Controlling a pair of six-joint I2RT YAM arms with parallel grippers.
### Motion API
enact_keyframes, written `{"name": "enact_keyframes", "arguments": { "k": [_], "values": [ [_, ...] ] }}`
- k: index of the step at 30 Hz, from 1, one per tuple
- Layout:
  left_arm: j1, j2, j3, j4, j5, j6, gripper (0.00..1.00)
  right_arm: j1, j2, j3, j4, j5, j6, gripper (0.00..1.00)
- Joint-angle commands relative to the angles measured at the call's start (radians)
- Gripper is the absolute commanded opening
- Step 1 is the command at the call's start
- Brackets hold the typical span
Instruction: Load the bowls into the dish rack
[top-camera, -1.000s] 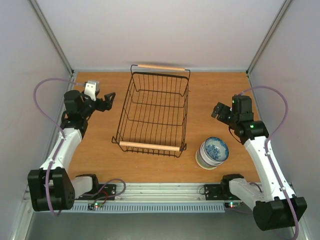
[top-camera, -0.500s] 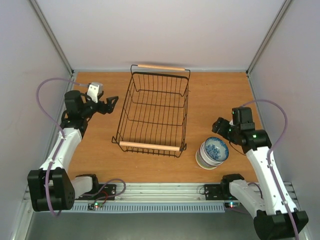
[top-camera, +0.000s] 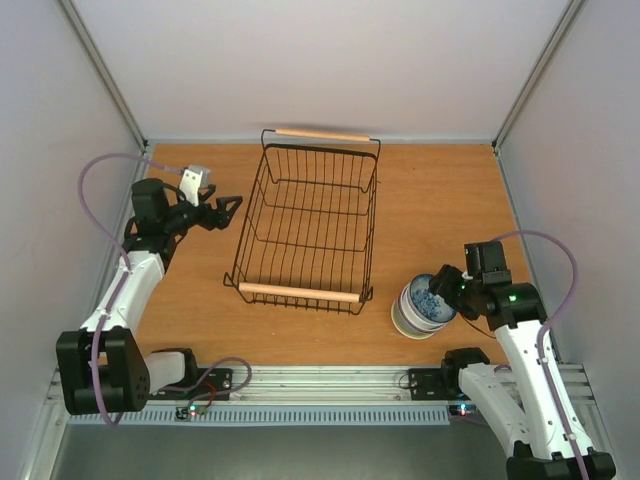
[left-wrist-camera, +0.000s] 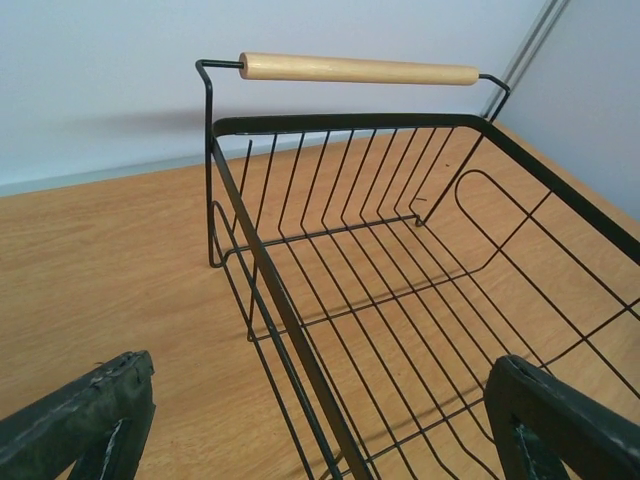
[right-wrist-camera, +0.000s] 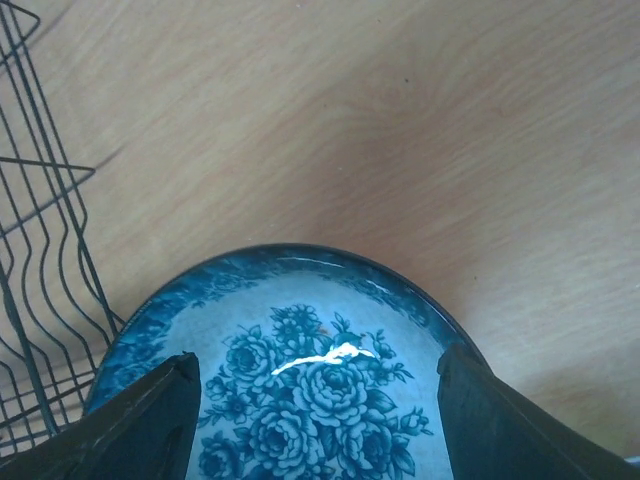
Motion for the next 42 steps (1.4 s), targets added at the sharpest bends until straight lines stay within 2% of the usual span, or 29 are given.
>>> {"name": "enact_keyframes", "arguments": {
  "k": [1, 9, 19, 22, 26, 38, 42],
  "values": [
    [0.001, 0.007, 0.036, 0.004, 0.039, -0.008, 0.9, 0.018, 0.004, -0.002, -0.044, 0.035, 0.07, 0.66],
    [-0.001, 0.033, 0.048, -0.004, 0.053, -0.004, 0.9, 0.039, 0.061, 0.063, -0.114, 0.176, 0.093, 0.65],
    [-0.007, 0.066, 0.061, -0.003, 0.068, -0.006, 0.89, 0.039, 0.09, 0.099, -0.159, 0.171, 0.106, 0.65],
    [-0.007, 0.071, 0.062, -0.004, 0.068, -0.003, 0.89, 0.039, 0.089, 0.097, -0.171, 0.159, 0.106, 0.62],
    [-0.008, 0.075, 0.06, 0.002, 0.065, -0.006, 0.89, 0.04, 0.078, 0.065, -0.17, 0.13, 0.115, 0.56],
    [-0.008, 0.074, 0.065, 0.001, 0.068, -0.009, 0.89, 0.051, 0.055, 0.007, -0.187, 0.101, 0.152, 0.57],
    [-0.008, 0.075, 0.065, -0.001, 0.066, -0.01, 0.89, 0.053, 0.066, -0.03, -0.182, 0.065, 0.156, 0.55]
  ]
}}
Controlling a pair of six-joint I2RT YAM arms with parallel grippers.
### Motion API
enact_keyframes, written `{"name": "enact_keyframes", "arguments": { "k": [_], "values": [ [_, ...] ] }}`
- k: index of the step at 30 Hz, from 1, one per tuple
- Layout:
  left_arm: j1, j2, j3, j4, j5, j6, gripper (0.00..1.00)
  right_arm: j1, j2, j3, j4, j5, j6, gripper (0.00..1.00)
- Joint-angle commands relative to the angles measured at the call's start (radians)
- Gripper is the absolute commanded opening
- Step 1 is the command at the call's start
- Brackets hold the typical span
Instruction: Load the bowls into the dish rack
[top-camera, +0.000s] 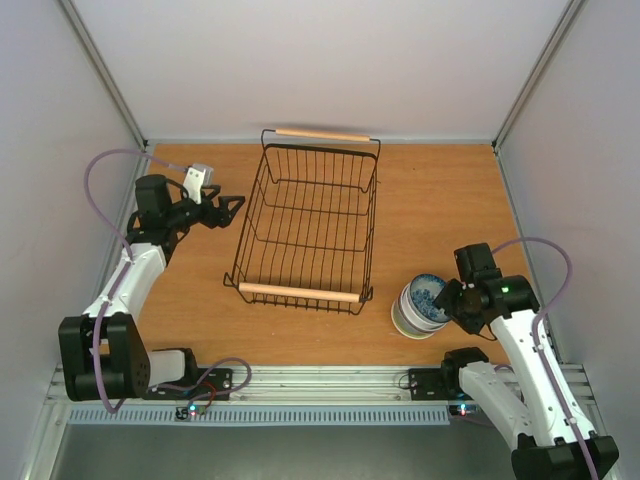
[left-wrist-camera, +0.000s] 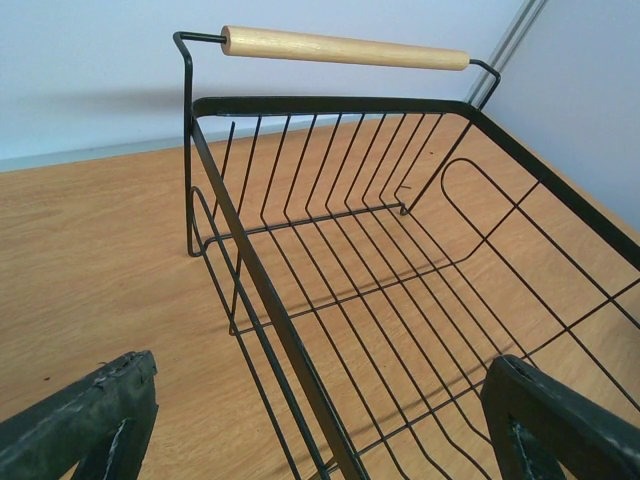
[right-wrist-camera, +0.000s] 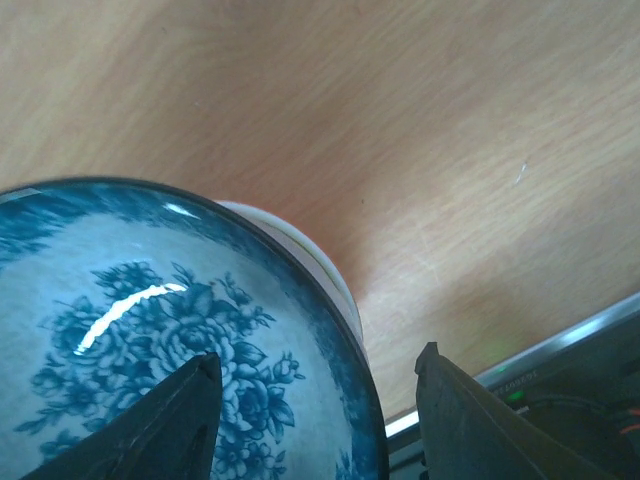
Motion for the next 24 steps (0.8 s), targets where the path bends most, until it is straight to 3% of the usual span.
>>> {"name": "enact_keyframes", "arguments": {
  "k": [1, 6, 13, 18, 24],
  "values": [
    [-0.003, 0.009, 0.033, 0.017, 0.014, -0.008, 0.89, 0.008, 0.008, -0.035, -0.013, -0.043, 0.023, 0.52],
    [-0.003, 0.012, 0.032, 0.016, 0.008, -0.005, 0.89, 0.009, -0.003, -0.029, -0.019, -0.033, 0.023, 0.37],
    [-0.003, 0.007, 0.029, 0.016, 0.005, -0.002, 0.89, 0.01, -0.018, 0.012, -0.068, 0.008, 0.019, 0.3],
    [-0.003, 0.003, 0.028, 0.014, 0.003, 0.001, 0.89, 0.01, -0.026, 0.021, -0.07, 0.006, 0.019, 0.03],
    [-0.003, -0.002, 0.031, 0.014, 0.0, 0.004, 0.89, 0.011, -0.034, 0.049, -0.077, 0.016, 0.015, 0.01]
  ]
}}
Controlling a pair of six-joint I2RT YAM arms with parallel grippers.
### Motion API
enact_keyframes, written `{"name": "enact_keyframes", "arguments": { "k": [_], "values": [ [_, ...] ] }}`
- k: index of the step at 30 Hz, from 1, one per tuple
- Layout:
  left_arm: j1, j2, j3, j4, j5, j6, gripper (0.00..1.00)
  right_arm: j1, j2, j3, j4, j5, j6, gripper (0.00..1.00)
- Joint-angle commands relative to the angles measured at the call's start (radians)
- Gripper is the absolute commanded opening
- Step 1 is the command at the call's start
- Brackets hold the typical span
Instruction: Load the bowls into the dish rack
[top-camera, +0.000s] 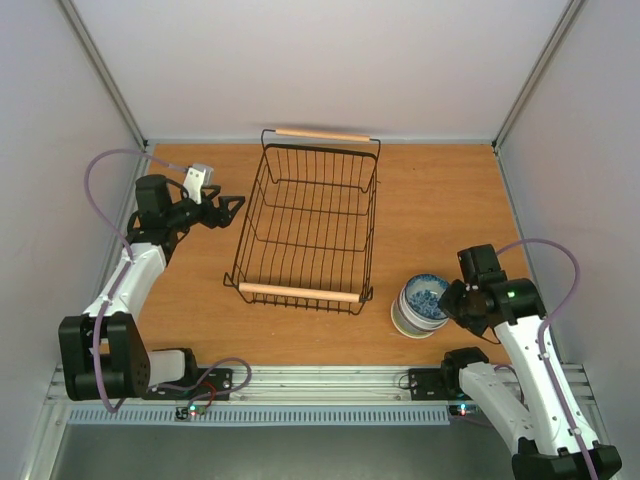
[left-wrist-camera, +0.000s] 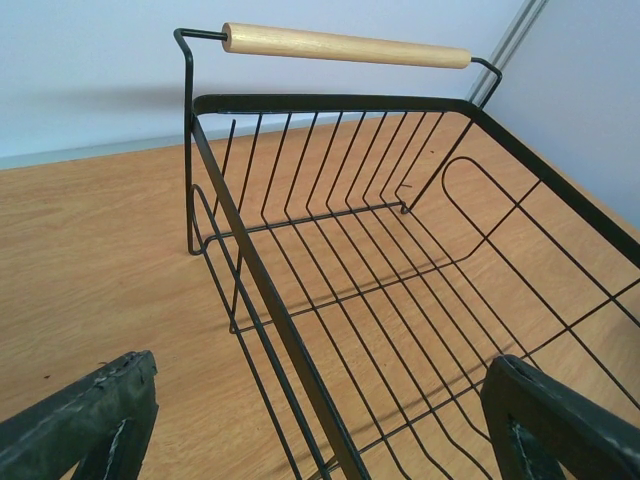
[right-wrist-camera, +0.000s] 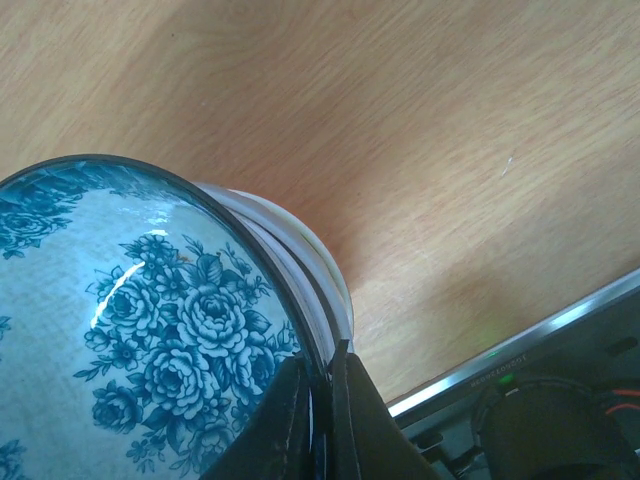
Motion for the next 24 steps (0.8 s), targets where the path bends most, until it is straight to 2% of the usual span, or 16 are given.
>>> {"name": "enact_keyframes", "arguments": {
  "k": [1, 9, 15, 17, 21, 24],
  "values": [
    [-0.003, -0.004, 0.032, 0.016, 0.001, 0.004, 0.88, 0.006, -0.008, 0.037, -0.026, 0.024, -0.007, 0.01],
    [-0.013, -0.004, 0.087, -0.098, -0.002, 0.026, 0.88, 0.007, 0.025, 0.185, 0.015, 0.057, -0.09, 0.01],
    [-0.047, 0.002, 0.22, -0.3, -0.017, 0.072, 0.87, 0.027, 0.149, 0.348, 0.148, 0.057, -0.171, 0.01],
    [-0.064, 0.015, 0.282, -0.389, -0.006, 0.094, 0.86, 0.074, 0.22, 0.414, 0.2, 0.073, -0.19, 0.01],
    [-0.125, 0.045, 0.395, -0.531, 0.016, 0.115, 0.84, 0.261, 0.428, 0.596, 0.245, 0.233, -0.237, 0.01],
    [-0.171, 0.062, 0.436, -0.6, 0.009, 0.136, 0.83, 0.342, 0.596, 0.749, 0.282, 0.265, -0.291, 0.01]
  ]
}}
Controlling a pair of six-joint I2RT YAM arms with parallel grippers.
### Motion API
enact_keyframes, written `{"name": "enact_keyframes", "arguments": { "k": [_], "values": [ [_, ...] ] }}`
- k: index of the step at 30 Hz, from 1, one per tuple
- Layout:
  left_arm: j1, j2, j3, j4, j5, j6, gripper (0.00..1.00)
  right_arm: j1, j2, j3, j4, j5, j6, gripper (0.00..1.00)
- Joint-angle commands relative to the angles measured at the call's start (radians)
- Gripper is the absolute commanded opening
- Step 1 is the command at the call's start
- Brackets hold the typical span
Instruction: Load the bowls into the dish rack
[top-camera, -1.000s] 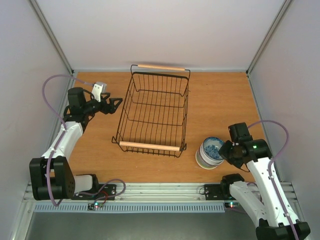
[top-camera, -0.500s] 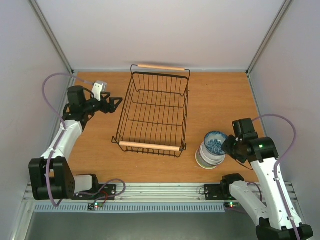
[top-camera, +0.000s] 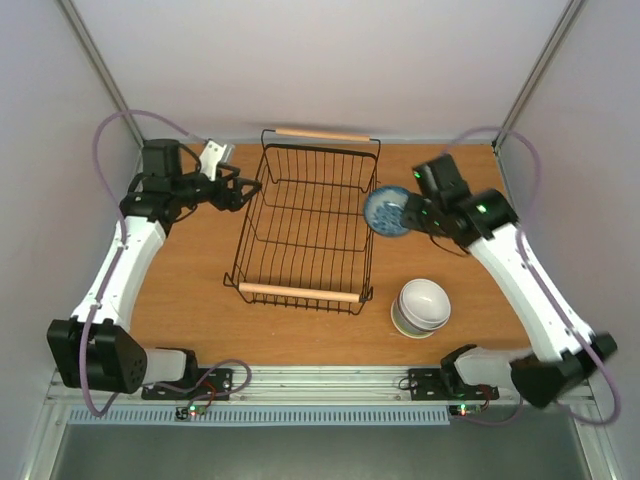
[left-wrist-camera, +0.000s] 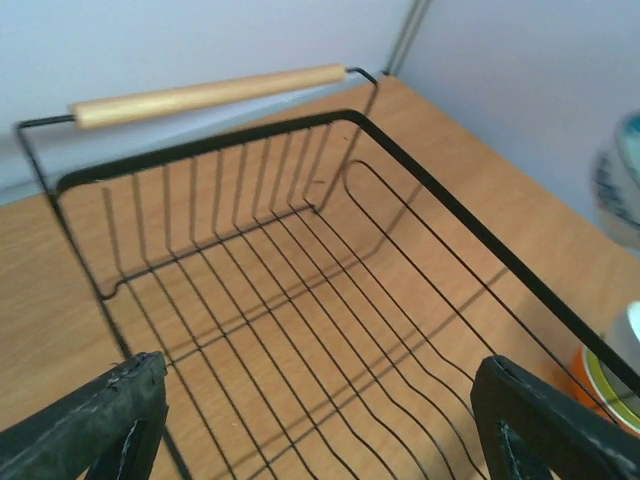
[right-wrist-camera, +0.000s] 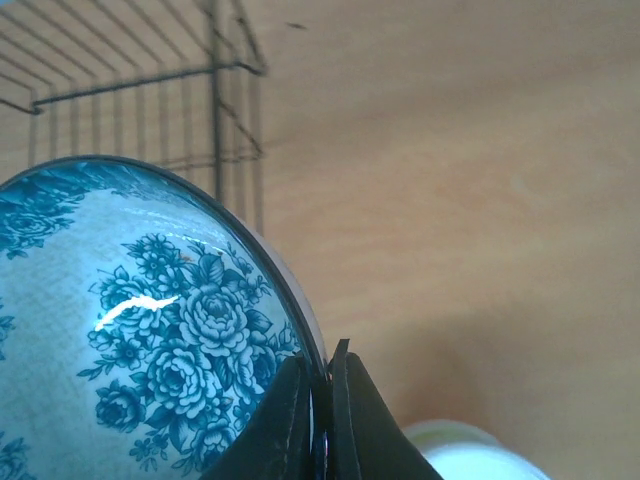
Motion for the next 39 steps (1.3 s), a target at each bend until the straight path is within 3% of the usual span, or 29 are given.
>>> {"name": "enact_keyframes", "arguments": {
  "k": [1, 9, 14, 30, 35, 39],
  "values": [
    [-0.068, 0.034, 0.069, -0.183, 0.007, 0.048, 0.83, 0.104, 0.198, 0.183, 0.127, 0.093, -0.103, 0.01],
    [-0.173, 0.079, 0.148, -0.29, -0.031, 0.066, 0.81, 0.198, 0.556, 0.523, 0.135, 0.099, -0.202, 0.01],
    [-0.217, 0.092, 0.16, -0.302, -0.059, 0.073, 0.82, 0.26, 0.688, 0.67, 0.097, 0.122, -0.226, 0.01],
    [-0.245, 0.169, 0.14, -0.283, -0.233, 0.074, 0.8, 0.424, 0.689, 0.701, 0.102, 0.197, -0.244, 0.01],
    [-0.248, 0.192, 0.141, -0.281, -0.232, 0.073, 0.62, 0.45, 0.689, 0.697, 0.115, 0.187, -0.248, 0.01],
    [-0.25, 0.203, 0.141, -0.278, -0.226, 0.07, 0.61, 0.462, 0.684, 0.682, 0.132, 0.163, -0.251, 0.01]
  ]
}}
